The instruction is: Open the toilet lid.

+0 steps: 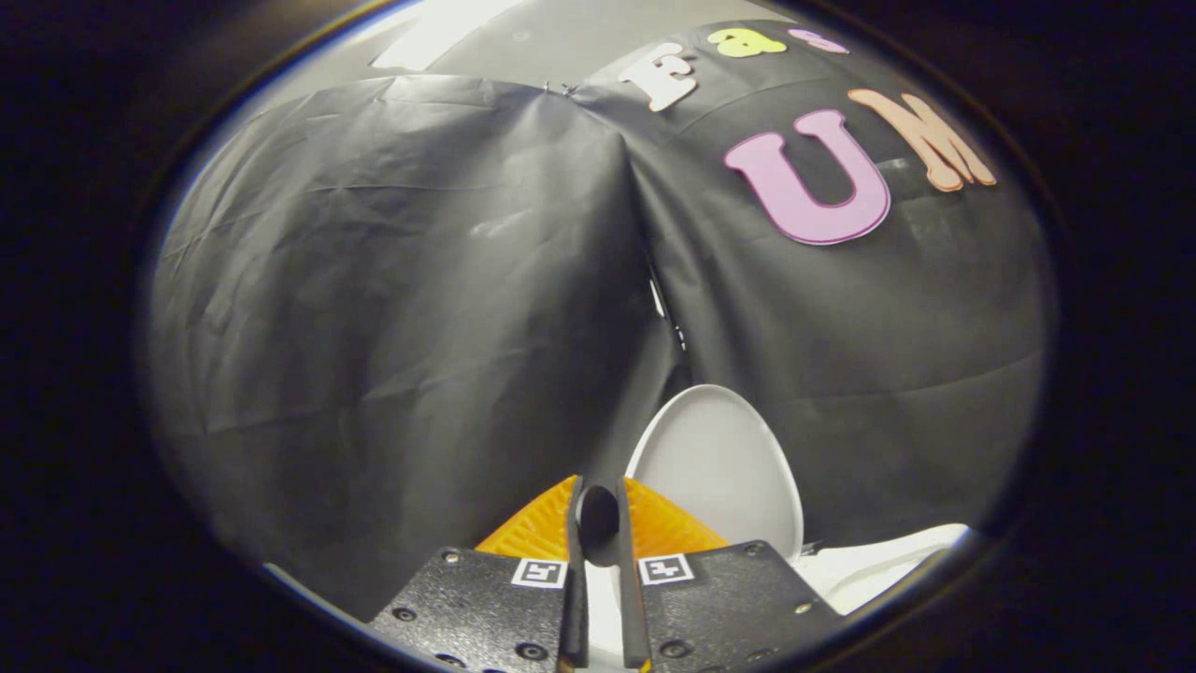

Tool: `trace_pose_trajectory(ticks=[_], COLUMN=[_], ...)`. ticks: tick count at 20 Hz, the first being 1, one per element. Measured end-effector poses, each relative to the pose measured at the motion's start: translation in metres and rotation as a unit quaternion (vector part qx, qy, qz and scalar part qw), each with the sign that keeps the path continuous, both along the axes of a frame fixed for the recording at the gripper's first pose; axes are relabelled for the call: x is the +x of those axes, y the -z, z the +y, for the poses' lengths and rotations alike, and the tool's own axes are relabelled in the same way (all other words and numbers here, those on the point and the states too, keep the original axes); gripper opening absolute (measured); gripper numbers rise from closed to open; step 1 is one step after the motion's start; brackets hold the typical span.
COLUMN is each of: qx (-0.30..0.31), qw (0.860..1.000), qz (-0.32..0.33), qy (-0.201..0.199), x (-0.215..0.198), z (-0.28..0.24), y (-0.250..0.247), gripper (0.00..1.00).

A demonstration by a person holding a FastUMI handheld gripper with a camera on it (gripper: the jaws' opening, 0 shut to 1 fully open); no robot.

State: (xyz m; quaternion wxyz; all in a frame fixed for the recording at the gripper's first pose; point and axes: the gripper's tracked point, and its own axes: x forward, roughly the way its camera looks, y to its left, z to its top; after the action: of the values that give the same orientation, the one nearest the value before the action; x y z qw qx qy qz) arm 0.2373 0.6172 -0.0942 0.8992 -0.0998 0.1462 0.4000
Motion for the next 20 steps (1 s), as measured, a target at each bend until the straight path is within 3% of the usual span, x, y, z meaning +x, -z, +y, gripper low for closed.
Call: trace_pose_trajectory(ticks=[8,14,20], qx=[-0.013,0.019,0.042], qw=[1.000,0.999,0.992], qz=[-0.022,-0.048,-0.115], qy=[-0.003,-0.003,0.016], x=[-0.004,-0.017,-0.021], z=[0.003,0.012,-0.017], y=[0.006,-0.013,-0.088], gripper=[0.16,0.42,0.52])
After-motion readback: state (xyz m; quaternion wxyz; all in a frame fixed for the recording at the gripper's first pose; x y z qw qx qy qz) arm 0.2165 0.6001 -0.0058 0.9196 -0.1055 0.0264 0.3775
